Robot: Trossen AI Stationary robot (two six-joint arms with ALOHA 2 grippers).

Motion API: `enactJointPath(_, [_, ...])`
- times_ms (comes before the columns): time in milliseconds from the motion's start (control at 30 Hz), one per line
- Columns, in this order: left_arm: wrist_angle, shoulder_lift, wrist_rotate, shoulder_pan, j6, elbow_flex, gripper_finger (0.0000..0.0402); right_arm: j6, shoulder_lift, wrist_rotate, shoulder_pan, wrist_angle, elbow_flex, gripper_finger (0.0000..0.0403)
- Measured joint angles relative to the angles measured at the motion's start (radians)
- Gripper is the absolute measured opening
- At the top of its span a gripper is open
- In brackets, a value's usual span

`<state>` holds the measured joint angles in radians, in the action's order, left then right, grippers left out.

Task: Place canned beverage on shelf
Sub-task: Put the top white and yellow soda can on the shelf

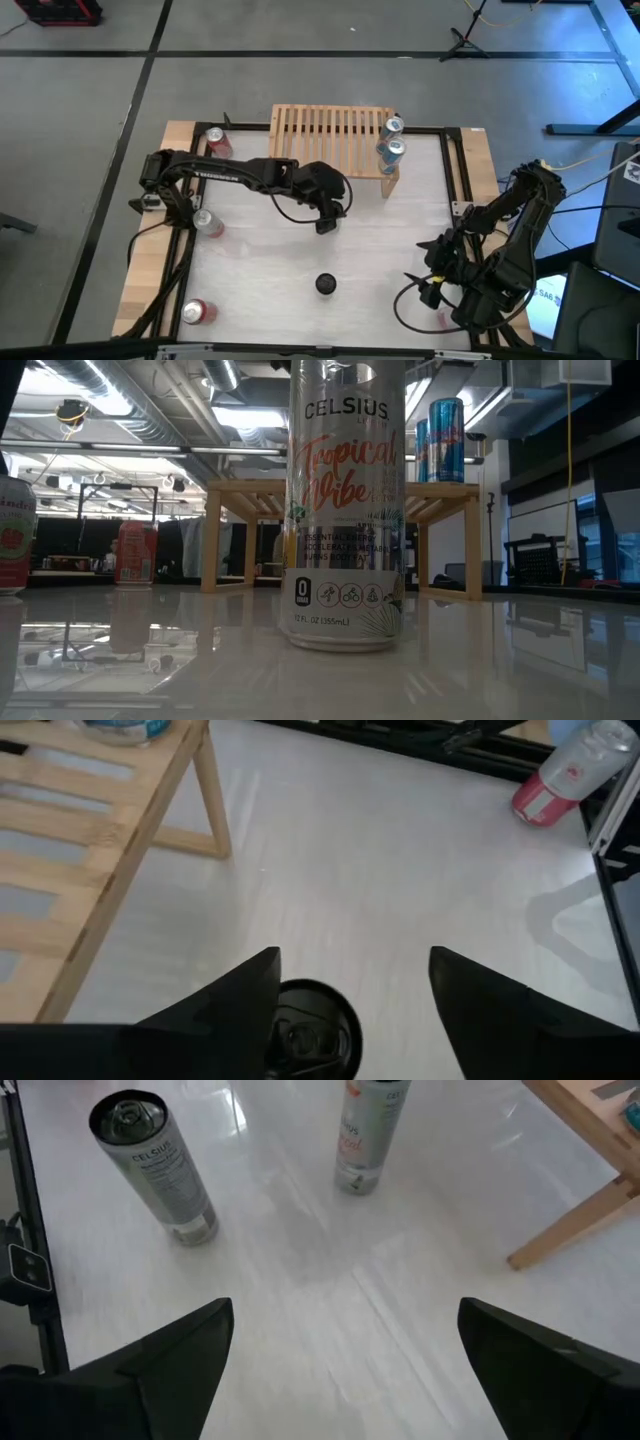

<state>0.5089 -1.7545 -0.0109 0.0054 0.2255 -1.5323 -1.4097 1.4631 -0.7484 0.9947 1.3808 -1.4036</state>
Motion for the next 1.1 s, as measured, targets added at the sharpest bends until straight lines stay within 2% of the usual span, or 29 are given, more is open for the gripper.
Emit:
enactJointPath(200, [0.028, -0.005, 0.004, 0.007, 0.036, -0.002, 0.0326, 0.001, 0.000, -0.004, 0.000, 0.002, 0.000, 0.0374])
enactJointPath(300, [0.018, -0.003, 0.006, 0.004, 0.034, -0.002, 0.0347, 0.001, 0.000, -0.003, 0.000, 0.005, 0.000, 0.0374])
enactJointPath(433, [0.011, 0.000, -0.001, -0.018, 0.003, -0.002, 0.0352, 0.001, 0.000, -0.002, 0.000, 0.007, 0.000, 0.0374])
enactJointPath(533, [0.020, -0.016, -0.050, -0.028, -0.015, -0.003, 0.0352, 0.001, 0.000, -0.001, 0.000, 0.008, 0.000, 0.0374])
enactJointPath(800, [0.055, -0.040, -0.109, -0.003, -0.053, 0.009, 0.0353, 0.001, 0.000, -0.001, 0.000, 0.008, 0.000, 0.0374])
enactJointPath(967, [0.057, -0.042, -0.040, 0.012, -0.053, 0.032, 0.0353, 0.000, 0.000, 0.007, 0.000, 0.008, 0.000, 0.0374])
enactJointPath(1100, [0.063, -0.066, -0.026, 0.009, -0.054, 0.043, 0.0353, -0.001, 0.000, 0.007, 0.000, 0.008, 0.000, 0.0374])
